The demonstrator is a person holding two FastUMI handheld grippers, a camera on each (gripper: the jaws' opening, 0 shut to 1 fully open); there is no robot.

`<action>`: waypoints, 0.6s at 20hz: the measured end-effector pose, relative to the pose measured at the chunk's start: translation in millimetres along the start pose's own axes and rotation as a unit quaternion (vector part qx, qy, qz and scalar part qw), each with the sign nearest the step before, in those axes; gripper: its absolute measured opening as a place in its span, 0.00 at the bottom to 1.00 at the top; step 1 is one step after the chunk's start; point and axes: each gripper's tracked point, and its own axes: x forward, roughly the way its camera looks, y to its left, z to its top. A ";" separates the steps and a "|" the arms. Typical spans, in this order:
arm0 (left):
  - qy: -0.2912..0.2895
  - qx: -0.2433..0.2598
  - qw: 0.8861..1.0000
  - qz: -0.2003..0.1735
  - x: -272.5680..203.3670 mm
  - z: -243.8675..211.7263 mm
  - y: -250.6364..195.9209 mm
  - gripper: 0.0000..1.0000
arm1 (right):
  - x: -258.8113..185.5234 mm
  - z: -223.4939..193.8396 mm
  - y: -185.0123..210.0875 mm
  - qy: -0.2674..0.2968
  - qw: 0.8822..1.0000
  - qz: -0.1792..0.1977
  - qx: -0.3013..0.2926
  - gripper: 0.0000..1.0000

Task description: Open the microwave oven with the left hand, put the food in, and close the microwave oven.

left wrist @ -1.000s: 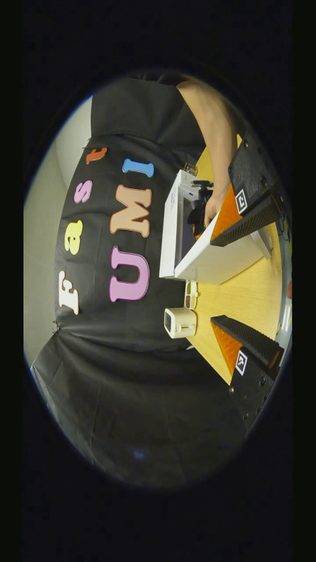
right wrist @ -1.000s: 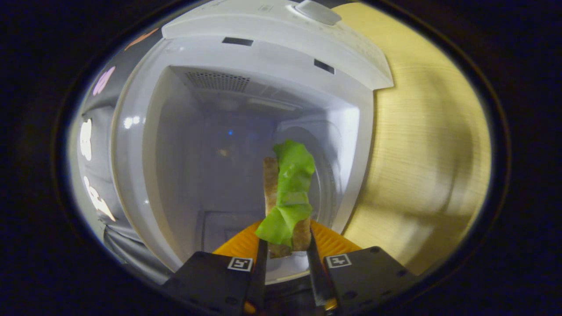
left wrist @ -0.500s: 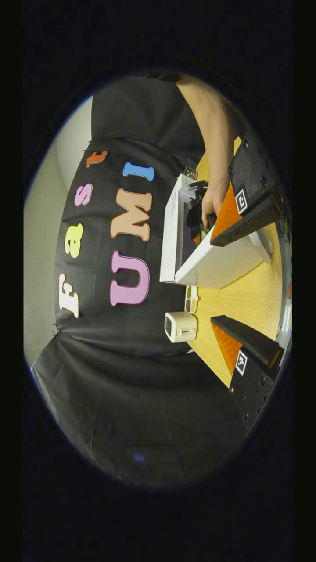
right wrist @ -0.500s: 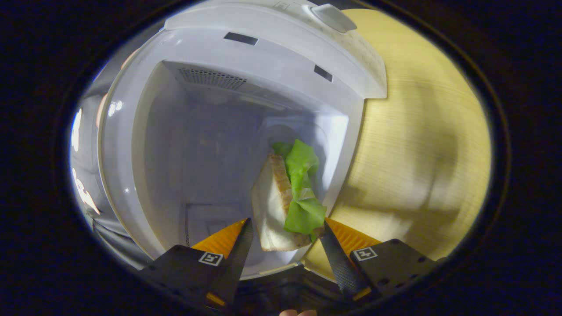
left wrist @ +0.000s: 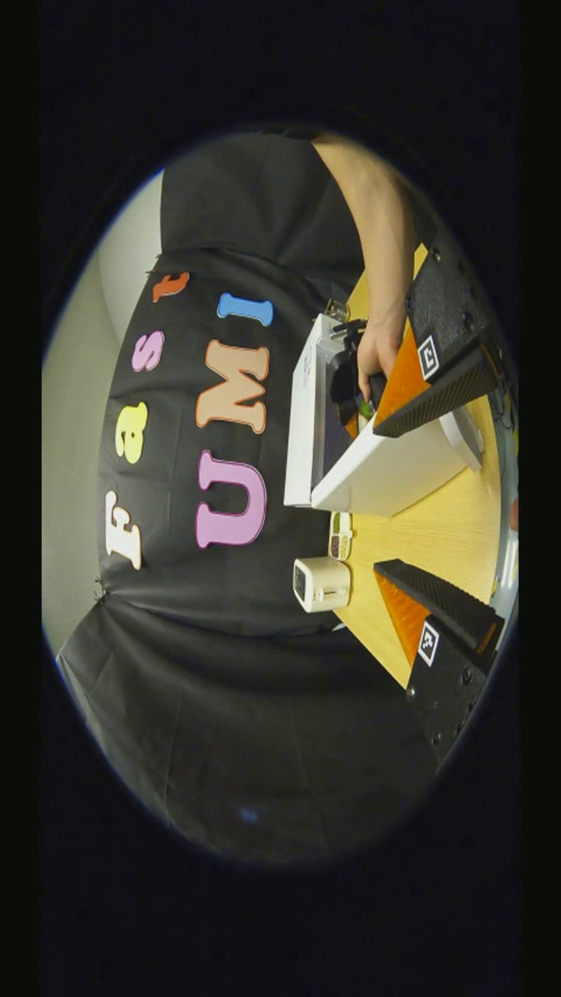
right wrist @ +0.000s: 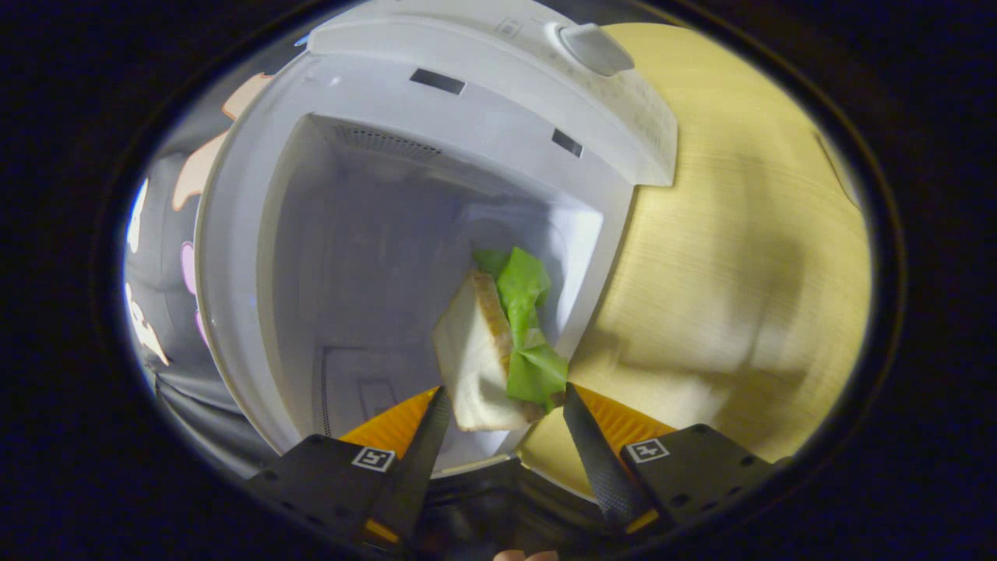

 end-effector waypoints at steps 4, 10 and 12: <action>0.001 -0.001 1.000 0.003 0.2 -1.2 2.2 0.96 | -2.8 -0.1 3.5 0.000 1.000 0.006 0.000 0.91; 0.003 0.006 1.000 0.012 -1.5 -2.7 11.2 0.96 | 5.5 1.0 9.8 0.002 1.000 0.017 0.015 0.91; 0.001 0.007 1.000 0.015 -2.0 -1.8 12.3 0.96 | 5.2 0.8 8.4 0.005 1.000 0.016 0.012 0.91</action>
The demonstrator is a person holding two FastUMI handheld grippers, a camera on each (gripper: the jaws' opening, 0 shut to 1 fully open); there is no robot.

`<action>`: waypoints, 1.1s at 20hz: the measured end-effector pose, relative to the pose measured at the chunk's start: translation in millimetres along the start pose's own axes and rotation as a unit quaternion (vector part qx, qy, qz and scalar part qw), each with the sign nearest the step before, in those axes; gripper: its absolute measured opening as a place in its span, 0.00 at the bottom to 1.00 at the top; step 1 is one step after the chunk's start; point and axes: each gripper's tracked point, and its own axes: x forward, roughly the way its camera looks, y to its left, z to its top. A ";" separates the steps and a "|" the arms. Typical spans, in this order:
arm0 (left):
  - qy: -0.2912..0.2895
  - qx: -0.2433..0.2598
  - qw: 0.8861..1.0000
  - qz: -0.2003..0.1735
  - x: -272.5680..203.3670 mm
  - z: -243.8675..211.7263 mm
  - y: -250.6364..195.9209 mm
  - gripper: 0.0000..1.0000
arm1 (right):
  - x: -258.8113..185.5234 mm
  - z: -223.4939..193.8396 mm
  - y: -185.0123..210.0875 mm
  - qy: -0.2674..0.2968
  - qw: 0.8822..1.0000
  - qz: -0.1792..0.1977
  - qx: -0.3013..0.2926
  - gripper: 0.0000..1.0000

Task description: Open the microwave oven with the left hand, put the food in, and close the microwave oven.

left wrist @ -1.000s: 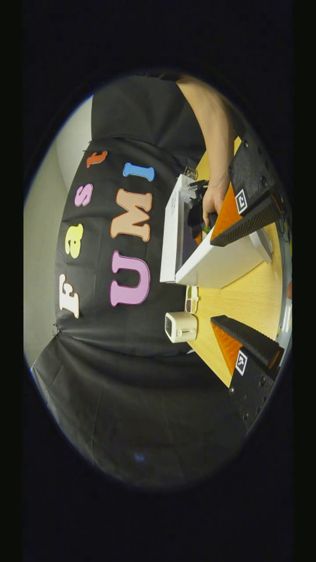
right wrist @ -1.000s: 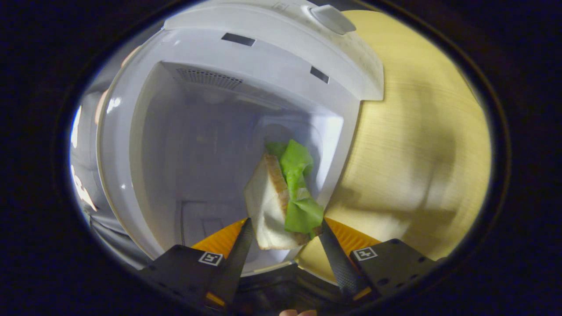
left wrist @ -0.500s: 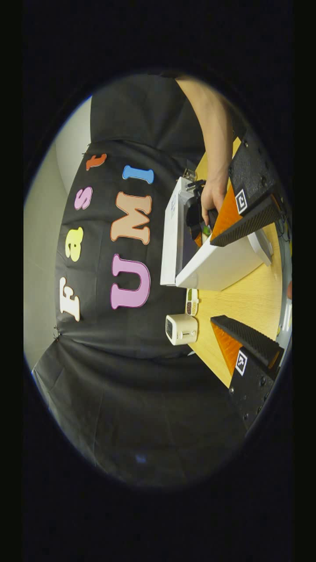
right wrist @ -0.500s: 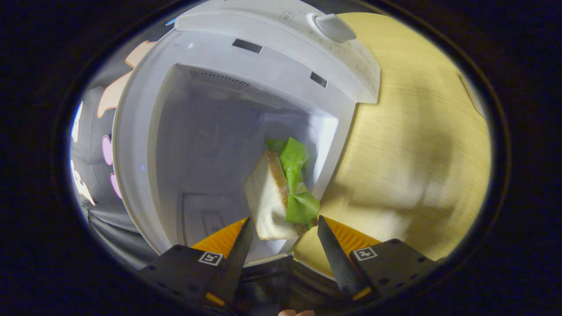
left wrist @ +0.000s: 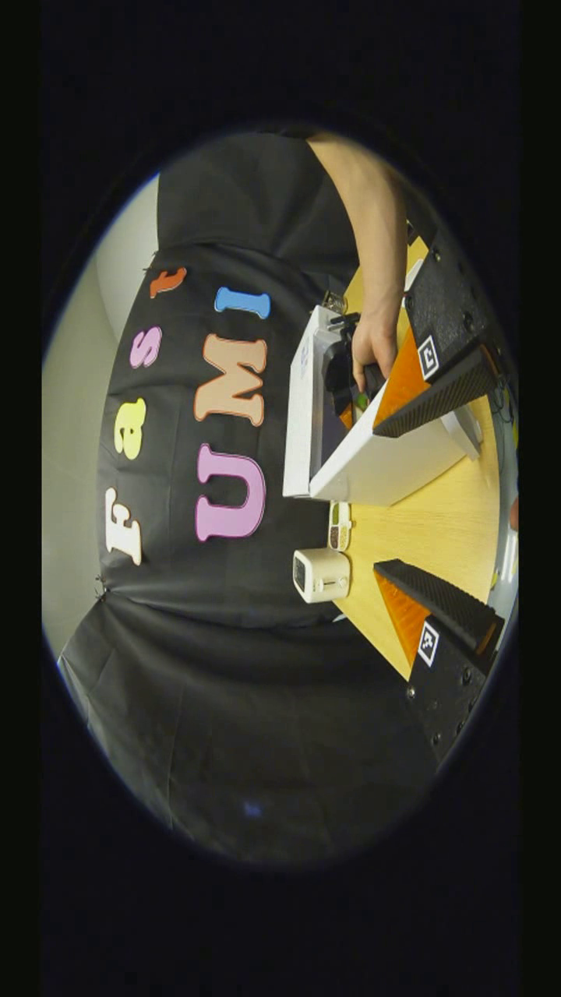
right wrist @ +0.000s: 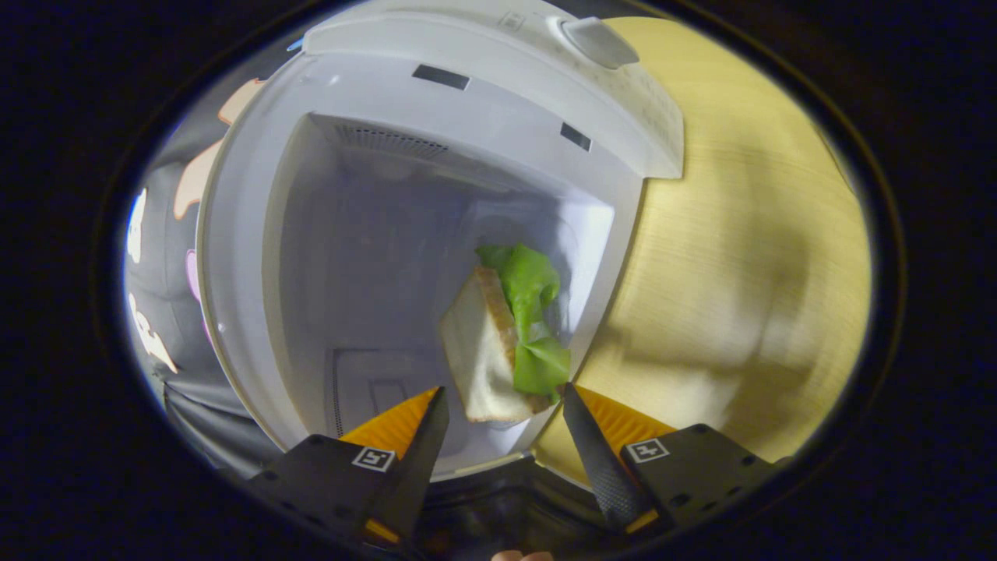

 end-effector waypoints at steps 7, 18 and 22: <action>0.008 0.031 0.999 -0.022 3.6 -0.4 -14.6 0.96 | -26.4 8.3 1.2 0.000 0.998 0.027 -0.062 0.91; 0.005 0.075 0.997 -0.023 5.7 8.3 -42.8 0.52 | -108.1 73.1 -12.4 -0.057 0.921 0.090 -0.375 0.80; 0.058 0.050 0.996 0.049 3.6 -23.4 -22.5 0.01 | -149.5 88.3 -14.6 -0.066 0.877 0.121 -0.460 0.80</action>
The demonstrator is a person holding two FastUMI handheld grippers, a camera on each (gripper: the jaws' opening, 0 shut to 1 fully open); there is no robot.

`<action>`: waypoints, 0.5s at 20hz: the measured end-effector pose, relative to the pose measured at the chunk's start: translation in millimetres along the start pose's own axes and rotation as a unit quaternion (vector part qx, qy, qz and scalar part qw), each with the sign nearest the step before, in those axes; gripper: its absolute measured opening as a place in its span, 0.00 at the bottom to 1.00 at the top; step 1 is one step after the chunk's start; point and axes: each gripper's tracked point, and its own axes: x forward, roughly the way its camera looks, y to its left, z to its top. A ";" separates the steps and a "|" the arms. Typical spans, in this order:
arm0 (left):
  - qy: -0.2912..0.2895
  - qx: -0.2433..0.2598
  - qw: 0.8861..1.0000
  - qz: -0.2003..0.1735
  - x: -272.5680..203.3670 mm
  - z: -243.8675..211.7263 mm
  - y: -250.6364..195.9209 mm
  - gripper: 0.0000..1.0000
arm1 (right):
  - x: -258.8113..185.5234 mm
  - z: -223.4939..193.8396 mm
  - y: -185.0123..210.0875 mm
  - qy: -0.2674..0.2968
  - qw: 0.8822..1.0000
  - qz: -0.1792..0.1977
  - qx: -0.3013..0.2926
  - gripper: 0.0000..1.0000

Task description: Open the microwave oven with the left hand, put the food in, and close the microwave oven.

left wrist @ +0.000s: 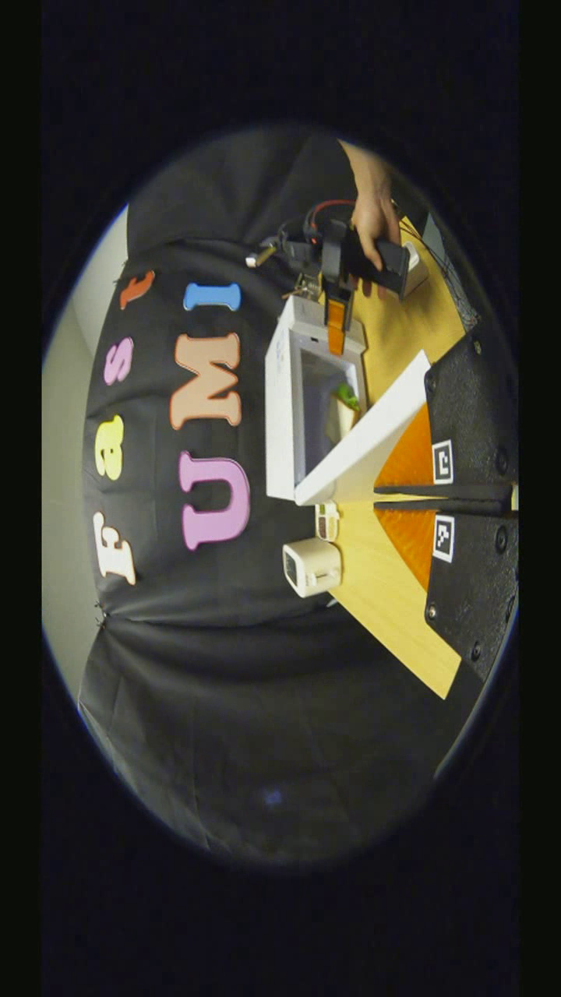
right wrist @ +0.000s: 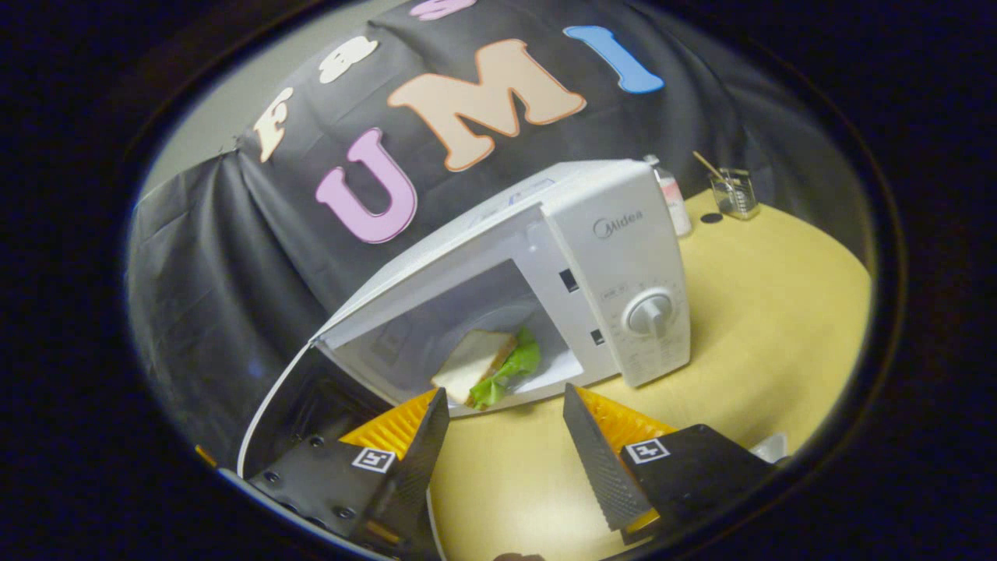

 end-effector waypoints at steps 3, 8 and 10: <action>0.031 -0.009 0.999 0.028 1.1 -18.2 2.5 0.00 | -27.4 15.7 -3.8 -0.026 0.997 0.018 -0.072 0.91; 0.054 -0.006 0.997 0.051 12.1 -35.9 -6.7 0.01 | -62.9 48.5 -13.1 -0.068 0.984 0.026 -0.165 0.91; 0.057 -0.011 0.997 0.050 15.8 -36.9 -14.2 0.01 | -75.3 67.2 -19.1 -0.089 0.977 0.016 -0.193 0.91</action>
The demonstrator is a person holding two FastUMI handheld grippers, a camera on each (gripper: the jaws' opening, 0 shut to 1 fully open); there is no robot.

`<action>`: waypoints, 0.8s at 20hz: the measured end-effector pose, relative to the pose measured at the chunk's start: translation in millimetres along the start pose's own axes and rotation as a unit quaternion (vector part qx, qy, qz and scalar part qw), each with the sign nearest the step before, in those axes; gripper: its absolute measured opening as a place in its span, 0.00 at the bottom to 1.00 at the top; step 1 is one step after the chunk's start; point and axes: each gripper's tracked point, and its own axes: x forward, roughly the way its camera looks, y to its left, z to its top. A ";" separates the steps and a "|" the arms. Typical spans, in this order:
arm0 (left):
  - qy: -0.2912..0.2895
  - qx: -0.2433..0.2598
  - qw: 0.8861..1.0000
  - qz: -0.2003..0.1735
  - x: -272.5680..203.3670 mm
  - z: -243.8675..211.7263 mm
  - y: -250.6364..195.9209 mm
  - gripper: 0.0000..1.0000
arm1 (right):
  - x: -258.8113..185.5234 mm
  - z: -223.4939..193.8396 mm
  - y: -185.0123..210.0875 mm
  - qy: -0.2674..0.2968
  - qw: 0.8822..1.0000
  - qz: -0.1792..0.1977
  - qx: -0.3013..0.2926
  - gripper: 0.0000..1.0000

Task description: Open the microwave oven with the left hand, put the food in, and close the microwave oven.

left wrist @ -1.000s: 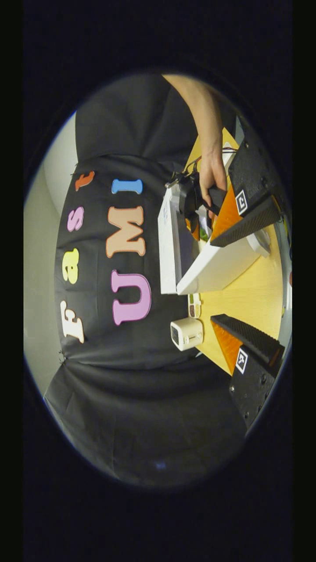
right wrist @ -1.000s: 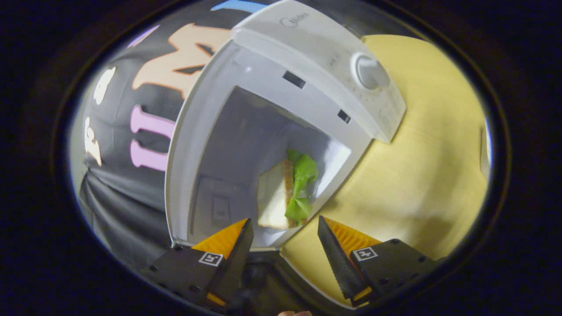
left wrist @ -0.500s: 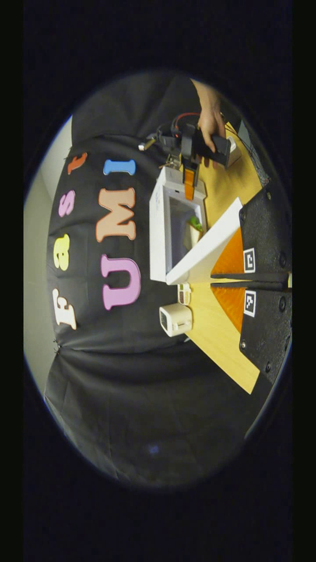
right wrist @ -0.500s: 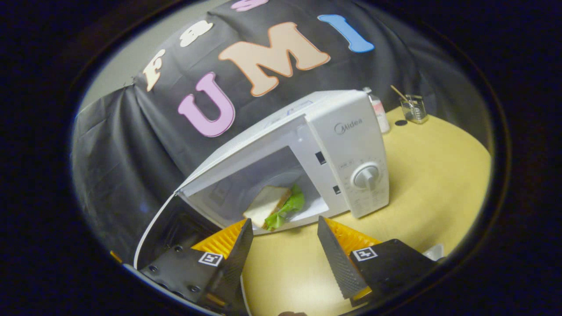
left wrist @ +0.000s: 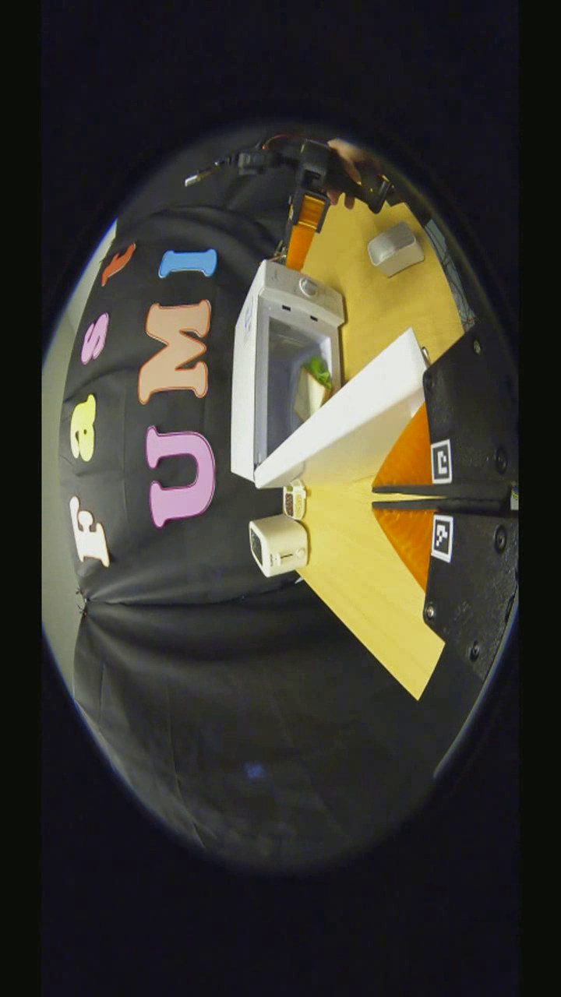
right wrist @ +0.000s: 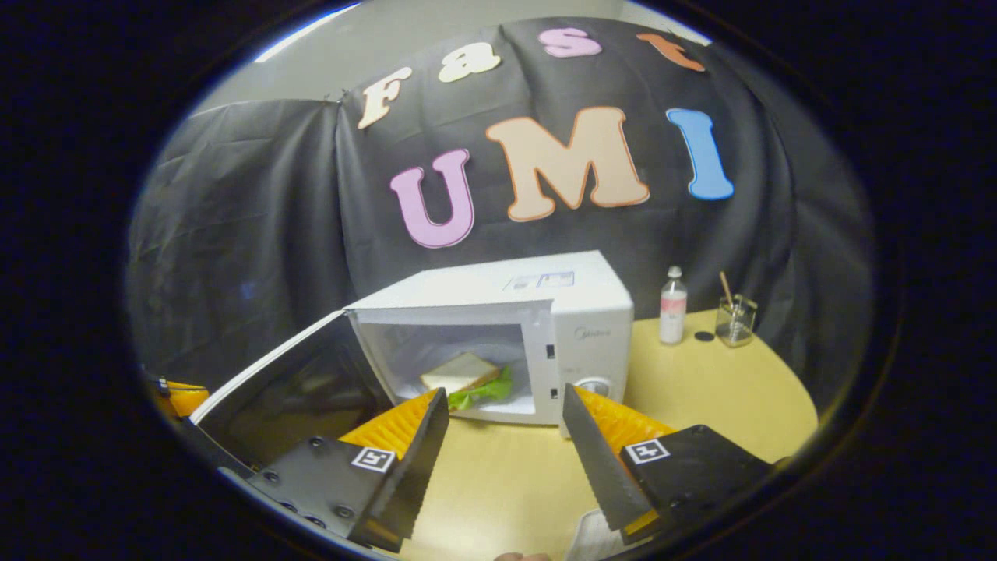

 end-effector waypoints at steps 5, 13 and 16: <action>0.015 0.010 1.000 0.001 9.4 -8.6 -11.5 0.00 | -20.4 46.1 -22.9 -0.055 0.995 -0.019 -0.083 0.91; 0.029 0.026 0.999 -0.015 18.5 -10.2 -33.8 0.02 | -43.1 89.1 -45.4 -0.099 0.988 -0.047 -0.112 0.99; 0.027 0.043 0.998 -0.030 23.9 -8.1 -51.9 0.00 | -48.8 93.3 -53.6 -0.105 0.987 -0.056 -0.109 0.96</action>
